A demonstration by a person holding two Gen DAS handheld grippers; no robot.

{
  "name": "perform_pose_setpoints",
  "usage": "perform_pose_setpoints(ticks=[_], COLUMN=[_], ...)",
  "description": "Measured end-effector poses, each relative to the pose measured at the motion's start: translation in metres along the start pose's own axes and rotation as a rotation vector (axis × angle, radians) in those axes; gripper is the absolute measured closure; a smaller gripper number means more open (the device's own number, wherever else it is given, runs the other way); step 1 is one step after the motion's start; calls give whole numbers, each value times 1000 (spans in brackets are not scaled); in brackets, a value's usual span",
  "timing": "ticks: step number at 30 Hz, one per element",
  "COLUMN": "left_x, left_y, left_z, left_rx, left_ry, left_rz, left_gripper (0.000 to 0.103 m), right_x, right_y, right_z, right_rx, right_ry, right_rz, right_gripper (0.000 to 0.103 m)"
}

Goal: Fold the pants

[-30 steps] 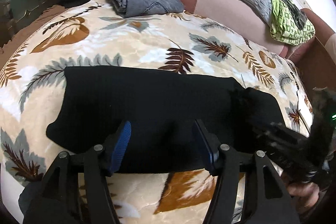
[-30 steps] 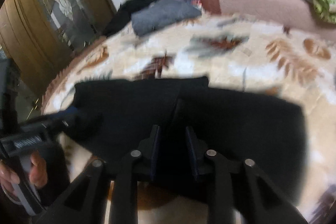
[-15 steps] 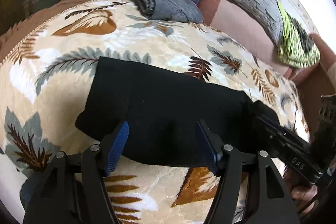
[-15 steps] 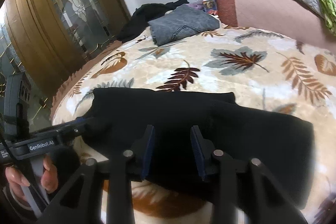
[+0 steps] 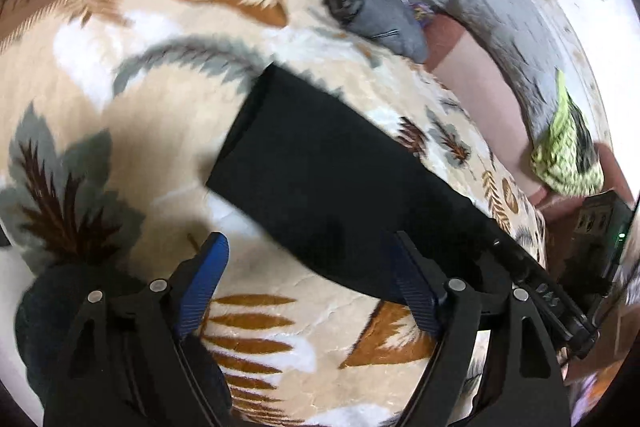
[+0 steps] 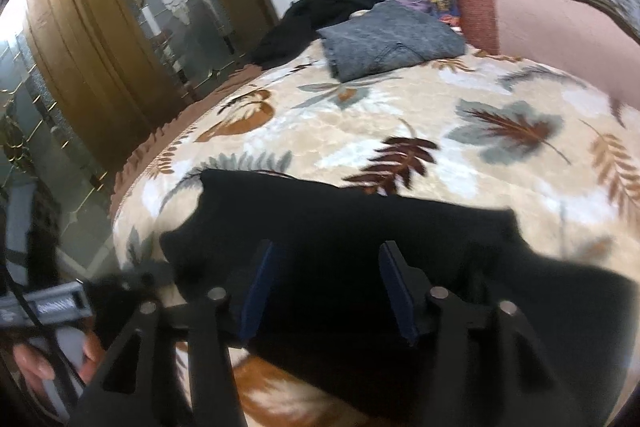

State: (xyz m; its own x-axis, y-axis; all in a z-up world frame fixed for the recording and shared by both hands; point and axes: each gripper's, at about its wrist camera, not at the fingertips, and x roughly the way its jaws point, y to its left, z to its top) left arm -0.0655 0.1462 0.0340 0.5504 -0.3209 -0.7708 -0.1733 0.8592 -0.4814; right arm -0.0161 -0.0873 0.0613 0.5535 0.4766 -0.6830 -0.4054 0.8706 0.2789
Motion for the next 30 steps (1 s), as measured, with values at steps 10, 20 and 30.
perform_pose_setpoints(ticks=[10, 20, 30], left_x=[19, 28, 35], left_y=[-3, -2, -6], left_z=[1, 9, 11], left_rx=[16, 20, 62], left_ry=[13, -8, -16], left_rz=[57, 53, 59], left_gripper=[21, 12, 4], right_x=[51, 118, 143], right_y=[39, 67, 64], right_z=[38, 60, 58], right_rx=[-195, -289, -231], right_ry=[71, 209, 241], right_rz=[23, 86, 140], right_gripper=[37, 32, 36])
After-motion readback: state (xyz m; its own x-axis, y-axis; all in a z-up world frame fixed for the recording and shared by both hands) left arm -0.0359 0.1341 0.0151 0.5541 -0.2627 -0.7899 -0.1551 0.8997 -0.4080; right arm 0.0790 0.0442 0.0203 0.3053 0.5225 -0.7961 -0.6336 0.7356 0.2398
